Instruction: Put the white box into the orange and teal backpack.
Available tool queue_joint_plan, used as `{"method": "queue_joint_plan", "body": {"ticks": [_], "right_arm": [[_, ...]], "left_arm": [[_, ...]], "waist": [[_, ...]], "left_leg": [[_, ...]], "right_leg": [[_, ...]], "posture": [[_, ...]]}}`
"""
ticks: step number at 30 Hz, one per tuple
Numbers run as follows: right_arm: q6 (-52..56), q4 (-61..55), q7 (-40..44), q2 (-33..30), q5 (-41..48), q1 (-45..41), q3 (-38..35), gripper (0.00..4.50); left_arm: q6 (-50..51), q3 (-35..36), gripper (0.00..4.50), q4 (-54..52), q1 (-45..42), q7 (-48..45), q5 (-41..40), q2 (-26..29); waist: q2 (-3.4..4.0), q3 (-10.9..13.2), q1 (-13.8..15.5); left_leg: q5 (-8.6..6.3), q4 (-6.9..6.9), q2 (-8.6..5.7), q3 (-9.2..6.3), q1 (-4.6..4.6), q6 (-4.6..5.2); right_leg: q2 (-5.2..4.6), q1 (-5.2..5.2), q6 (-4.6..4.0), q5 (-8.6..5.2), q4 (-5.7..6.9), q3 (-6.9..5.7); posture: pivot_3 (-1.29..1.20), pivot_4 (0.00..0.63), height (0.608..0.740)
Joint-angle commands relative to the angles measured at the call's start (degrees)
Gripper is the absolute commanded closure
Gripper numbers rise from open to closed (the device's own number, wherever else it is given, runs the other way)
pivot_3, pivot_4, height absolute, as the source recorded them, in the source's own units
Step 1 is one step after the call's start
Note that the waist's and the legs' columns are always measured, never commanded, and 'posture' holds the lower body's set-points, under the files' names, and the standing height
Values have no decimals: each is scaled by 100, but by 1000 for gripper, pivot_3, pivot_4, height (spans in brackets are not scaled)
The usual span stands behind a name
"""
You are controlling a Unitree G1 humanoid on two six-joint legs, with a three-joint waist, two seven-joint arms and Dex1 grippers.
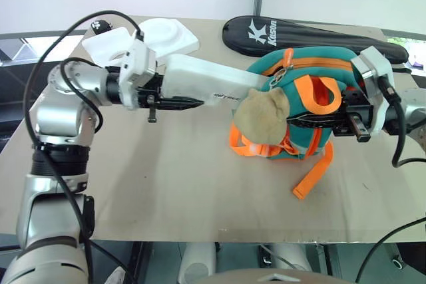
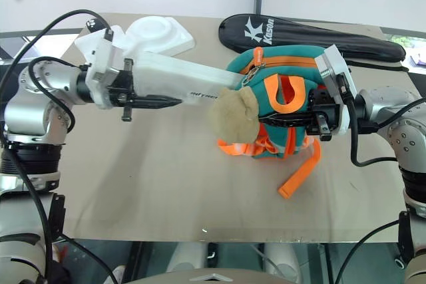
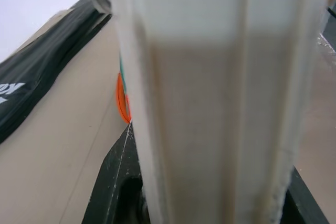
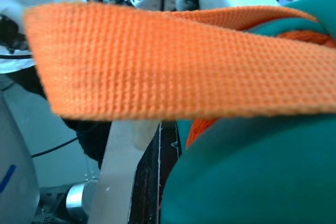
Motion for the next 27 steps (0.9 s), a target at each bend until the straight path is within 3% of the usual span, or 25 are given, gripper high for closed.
{"method": "queue_joint_plan", "body": {"ticks": [1, 7, 10, 11, 12, 16, 20, 23, 27], "right_arm": [[-56, -358, -193, 121, 262, -214, -246, 4477], [-257, -442, -842, 497, -86, 71, -222, 4477], [-322, -477, -1318, 643, -331, 242, -230, 4477], [-332, -513, -1409, 653, -390, 322, -230, 4500], [-337, -551, -1503, 654, -437, 405, -243, 4500], [-394, -607, -1801, 700, -540, 566, -307, 4500], [-551, -525, -2322, 862, -963, 562, -161, 4500], [-528, -502, -2516, 968, -1084, 450, -90, 4500], [-444, -618, -2697, 1077, -1175, 310, 0, 4500]], "left_arm": [[183, -371, 3289, -406, -381, 529, 236, -441], [732, -1454, 3289, -105, -1096, 1723, 1105, -1878], [628, -1654, 3289, 301, -1183, 1931, 1444, -2153], [598, -1543, 2295, 304, -1145, 1952, 1413, -2125], [653, -1348, 1893, 274, -1112, 2004, 1292, -2111], [1536, -599, 67, -41, -932, 1698, 535, -1617], [4208, 1048, 67, -527, -611, 1369, -1678, -660], [5368, 1382, 67, -1110, -253, 1411, -2663, -370], [6616, 1796, 67, -1616, -85, 2833, -3601, -1351]], "waist": [[0, 0, 10], [-1, 0, 4], [1, -1, -31], [3, -2, -57], [3, -2, -82], [3, -1, -177], [4, -1, -287], [3, -1, -276], [0, -1, -43]], "left_leg": [[0, 2, 0, -3, -1, 0], [0, 9, -6, -7, -5, 1], [0, 9, -7, -9, -2, 1], [0, 7, -6, -7, 4, 1], [0, 4, -5, -7, 9, 1], [0, 0, 7, -19, 11, 1], [0, 0, 13, -19, 15, 1], [0, 1, 14, -29, 10, 1], [0, 11, -8, -29, 9, 1]], "right_leg": [[0, 2, 0, 0, 0, -1], [0, 8, 5, 3, -3, 0], [4, 7, 6, 3, -1, 2], [9, 7, 6, 3, -1, 11], [13, 7, 5, 3, 2, 18], [30, 5, 3, 3, 7, 18], [33, 3, 3, 3, 11, 22], [32, 4, 4, 2, 10, 13], [6, 22, 7, 2, 8, 5]], "posture": [[0, 150, 740], [0, 150, 740], [0, 150, 740], [0, 150, 740], [0, 150, 740], [0, 150, 740], [0, 150, 740], [0, 150, 740], [0, 150, 740]]}}
